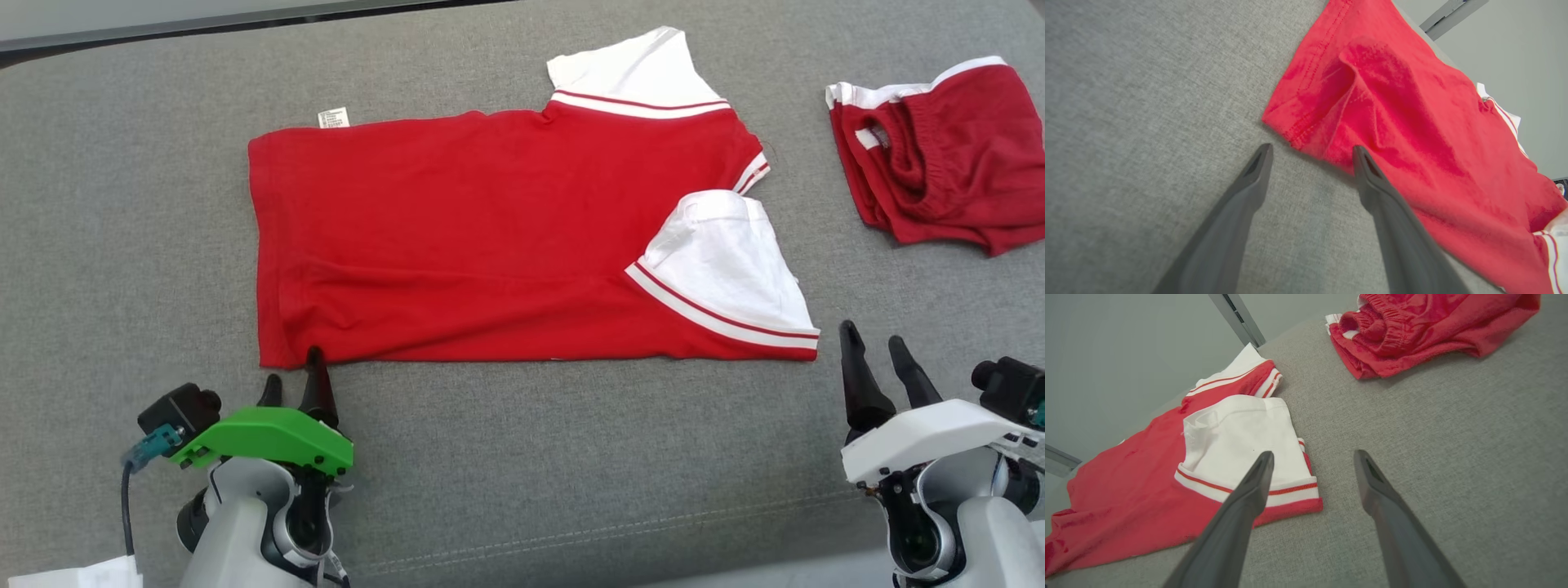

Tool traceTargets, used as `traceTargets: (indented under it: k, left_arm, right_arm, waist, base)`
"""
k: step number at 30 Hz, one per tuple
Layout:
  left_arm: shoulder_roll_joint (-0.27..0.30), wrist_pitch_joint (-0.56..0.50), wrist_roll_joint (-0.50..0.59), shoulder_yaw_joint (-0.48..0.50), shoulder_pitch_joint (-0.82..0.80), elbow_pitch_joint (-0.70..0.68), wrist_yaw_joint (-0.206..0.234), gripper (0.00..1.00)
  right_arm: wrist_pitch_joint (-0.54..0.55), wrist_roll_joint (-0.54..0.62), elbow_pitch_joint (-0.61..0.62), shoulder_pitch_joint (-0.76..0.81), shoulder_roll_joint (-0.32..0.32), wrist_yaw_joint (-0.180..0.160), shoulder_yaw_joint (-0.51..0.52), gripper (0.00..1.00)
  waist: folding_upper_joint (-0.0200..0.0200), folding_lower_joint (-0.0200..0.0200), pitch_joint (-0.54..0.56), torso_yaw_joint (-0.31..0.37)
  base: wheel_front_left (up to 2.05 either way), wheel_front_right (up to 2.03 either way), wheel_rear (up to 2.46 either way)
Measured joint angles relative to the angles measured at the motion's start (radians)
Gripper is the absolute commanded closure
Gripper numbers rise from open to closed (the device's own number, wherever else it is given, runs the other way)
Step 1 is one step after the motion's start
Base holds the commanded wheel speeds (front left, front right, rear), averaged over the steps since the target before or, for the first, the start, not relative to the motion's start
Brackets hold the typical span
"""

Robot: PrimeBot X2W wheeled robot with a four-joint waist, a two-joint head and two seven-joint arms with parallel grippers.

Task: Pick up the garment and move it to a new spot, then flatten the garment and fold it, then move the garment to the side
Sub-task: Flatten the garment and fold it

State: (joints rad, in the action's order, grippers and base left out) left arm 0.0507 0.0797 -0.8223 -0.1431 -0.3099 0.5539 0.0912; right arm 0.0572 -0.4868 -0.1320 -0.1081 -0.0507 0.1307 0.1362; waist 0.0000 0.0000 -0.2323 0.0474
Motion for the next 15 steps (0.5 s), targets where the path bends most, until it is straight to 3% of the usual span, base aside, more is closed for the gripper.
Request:
traceTargets:
  k: [4,5,6,7,9,10,11,13,15]
  left_arm:
    - [0.0,0.002,-0.032,0.013,-0.036,0.032,-0.005,0.0]
    - [0.0,0.007,-0.038,0.015,-0.044,0.04,-0.009,0.04]
    - [-0.001,0.011,-0.05,0.02,-0.052,0.046,-0.012,0.23]
    - [-0.001,0.015,-0.062,0.026,-0.061,0.056,-0.017,0.51]
    - [-0.001,0.024,-0.082,0.038,-0.078,0.07,-0.024,0.73]
    - [0.0,0.027,-0.1,0.04,-0.087,0.076,-0.031,0.82]
    - [0.0,0.032,-0.113,0.04,-0.096,0.085,-0.032,0.82]
    - [0.0,0.041,-0.132,0.036,-0.111,0.101,-0.038,0.96]
    - [0.0,0.05,-0.142,0.026,-0.124,0.119,-0.04,1.0]
  right_arm:
    - [-0.01,-0.053,-0.097,-0.026,0.0,0.0,-0.015,0.0]
    - [-0.015,-0.066,-0.117,-0.034,0.001,0.0,-0.021,0.0]
    - [-0.019,-0.082,-0.136,-0.045,0.001,0.0,-0.028,0.0]
    - [-0.025,-0.098,-0.153,-0.055,0.001,0.0,-0.036,0.0]
    - [-0.03,-0.131,-0.188,-0.075,0.001,0.0,-0.054,0.0]
    - [-0.033,-0.14,-0.204,-0.084,0.001,0.0,-0.064,0.0]
    - [-0.035,-0.153,-0.219,-0.094,0.001,0.0,-0.074,0.0]
    - [-0.037,-0.182,-0.251,-0.118,0.001,0.0,-0.094,0.0]
    - [-0.039,-0.19,-0.286,-0.142,0.001,0.0,-0.112,0.0]
  waist:
    - [0.0,0.0,-0.017,0.003]
    - [0.0,0.0,-0.021,0.004]
    - [0.0,0.0,-0.025,0.004]
    - [0.0,0.0,-0.029,0.005]
    - [0.0,0.0,-0.036,0.007]
    - [0.0,0.0,-0.039,0.007]
    - [0.0,0.0,-0.042,0.007]
    - [0.0,0.0,-0.048,0.006]
    - [0.0,0.0,-0.053,0.004]
  base:
    - [0.0,0.0,0.0]
    - [0.0,0.0,0.0]
    - [0.0,0.0,0.0]
    - [0.0,0.0,0.0]
    - [0.0,0.0,0.0]
    - [0.0,0.0,0.0]
    - [0.0,0.0,0.0]
    - [0.0,0.0,0.0]
    - [0.0,0.0,0.0]
